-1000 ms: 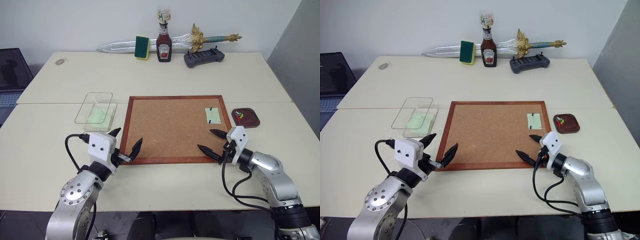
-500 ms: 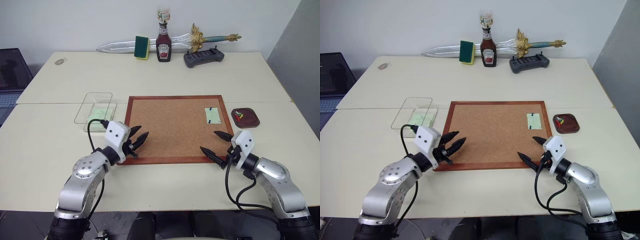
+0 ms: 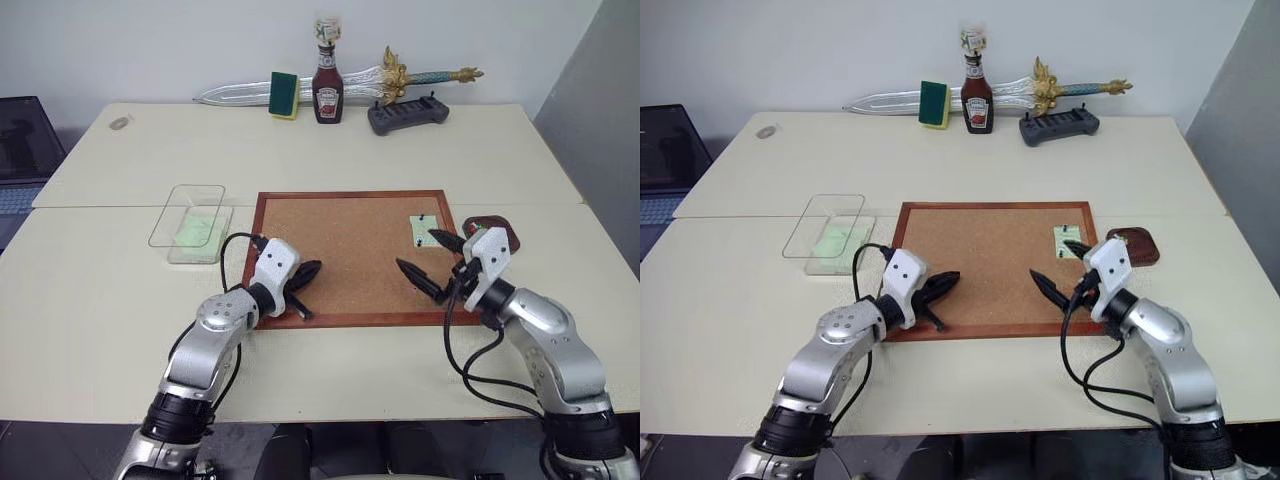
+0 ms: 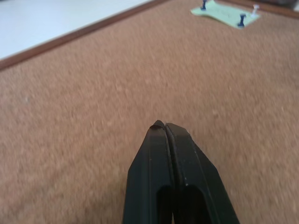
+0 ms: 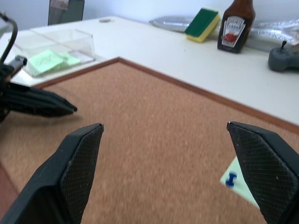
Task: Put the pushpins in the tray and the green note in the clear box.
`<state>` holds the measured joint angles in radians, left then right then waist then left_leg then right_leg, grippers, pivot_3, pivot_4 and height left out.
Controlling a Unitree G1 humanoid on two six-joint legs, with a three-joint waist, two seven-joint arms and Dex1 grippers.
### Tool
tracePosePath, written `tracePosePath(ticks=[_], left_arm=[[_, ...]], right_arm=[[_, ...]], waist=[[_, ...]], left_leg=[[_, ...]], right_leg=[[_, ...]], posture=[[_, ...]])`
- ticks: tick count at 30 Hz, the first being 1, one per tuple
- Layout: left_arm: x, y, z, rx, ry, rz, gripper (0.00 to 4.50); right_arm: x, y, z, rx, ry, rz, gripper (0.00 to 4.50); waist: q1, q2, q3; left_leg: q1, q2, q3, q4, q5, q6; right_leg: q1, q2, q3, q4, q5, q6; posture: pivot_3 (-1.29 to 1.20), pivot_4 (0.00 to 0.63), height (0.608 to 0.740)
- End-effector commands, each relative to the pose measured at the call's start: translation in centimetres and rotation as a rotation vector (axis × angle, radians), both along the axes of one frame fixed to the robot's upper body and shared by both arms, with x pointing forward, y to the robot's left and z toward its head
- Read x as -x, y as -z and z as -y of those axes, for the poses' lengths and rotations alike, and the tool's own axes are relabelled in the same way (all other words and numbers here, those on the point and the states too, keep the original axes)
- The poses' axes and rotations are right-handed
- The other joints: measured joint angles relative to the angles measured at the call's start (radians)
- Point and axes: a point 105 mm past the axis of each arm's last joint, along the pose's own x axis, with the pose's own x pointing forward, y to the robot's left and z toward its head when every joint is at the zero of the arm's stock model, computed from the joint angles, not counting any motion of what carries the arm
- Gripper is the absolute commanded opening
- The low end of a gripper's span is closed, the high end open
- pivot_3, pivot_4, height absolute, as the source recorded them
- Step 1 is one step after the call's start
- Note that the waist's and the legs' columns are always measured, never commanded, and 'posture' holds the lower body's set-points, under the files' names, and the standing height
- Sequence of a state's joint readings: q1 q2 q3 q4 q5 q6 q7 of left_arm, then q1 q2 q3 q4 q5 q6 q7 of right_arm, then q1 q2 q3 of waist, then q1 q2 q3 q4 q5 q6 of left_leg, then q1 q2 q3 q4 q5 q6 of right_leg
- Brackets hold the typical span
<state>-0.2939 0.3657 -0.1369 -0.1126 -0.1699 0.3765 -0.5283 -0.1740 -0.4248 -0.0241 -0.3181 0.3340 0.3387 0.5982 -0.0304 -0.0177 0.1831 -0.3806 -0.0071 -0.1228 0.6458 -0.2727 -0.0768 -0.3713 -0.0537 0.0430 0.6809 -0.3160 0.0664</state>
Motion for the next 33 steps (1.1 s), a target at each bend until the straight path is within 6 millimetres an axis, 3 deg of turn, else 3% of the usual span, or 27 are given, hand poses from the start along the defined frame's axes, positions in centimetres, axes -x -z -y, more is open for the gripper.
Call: tracePosePath(ticks=[1, 9, 14, 25, 33], left_arm=[[-1.2, -2.1, 0.0, 0.013, -0.005, 0.085, 0.05], [-2.1, 1.0, 1.5, -0.062, 0.115, -0.052, 0.05], [-1.6, 2.7, 1.9, -0.061, 0.149, -0.114, 0.05], [-0.8, 3.3, 1.6, -0.063, 0.161, -0.141, 0.05], [-0.2, 3.1, 1.8, -0.057, 0.172, -0.134, 0.05]], right_arm=[[-0.1, -0.5, 0.3, -0.016, 0.014, 0.010, 4.50], [-1.6, -0.3, -0.2, -0.002, 0.070, -0.019, 4.50], [-4.2, -1.0, 0.2, 0.019, 0.134, -0.043, 4.50], [-10.5, -1.8, -0.7, 0.052, 0.189, -0.118, 4.50], [-12.4, -0.7, -0.5, 0.063, 0.198, -0.159, 4.50]], waist=[[0.001, 0.000, 0.000], [-0.006, 0.000, 0.000], [-0.004, 0.002, -0.001], [-0.007, 0.003, -0.002], [-0.015, 0.003, -0.002]], left_leg=[[0.000, 0.000, 0.000, 0.000, 0.000, 0.000], [0.000, 0.000, 0.000, 0.000, 0.000, 0.000], [0.000, 0.000, 0.000, 0.000, 0.000, 0.000], [0.000, 0.000, 0.000, 0.000, 0.000, 0.000], [0.000, 0.000, 0.000, 0.000, 0.000, 0.000]], right_leg=[[0.000, 0.000, 0.000, 0.000, 0.000, 0.000], [-0.001, 0.000, 0.000, 0.000, 0.000, 0.000], [-0.001, 0.000, 0.000, 0.001, 0.000, 0.000], [-0.001, 0.000, 0.000, 0.001, 0.000, 0.000], [-0.001, 0.000, 0.000, 0.001, 0.000, 0.000]], posture=[[0.00, 0.150, 0.740], [0.00, 0.150, 0.740], [0.00, 0.150, 0.740], [0.00, 0.150, 0.740], [0.00, 0.150, 0.740]])
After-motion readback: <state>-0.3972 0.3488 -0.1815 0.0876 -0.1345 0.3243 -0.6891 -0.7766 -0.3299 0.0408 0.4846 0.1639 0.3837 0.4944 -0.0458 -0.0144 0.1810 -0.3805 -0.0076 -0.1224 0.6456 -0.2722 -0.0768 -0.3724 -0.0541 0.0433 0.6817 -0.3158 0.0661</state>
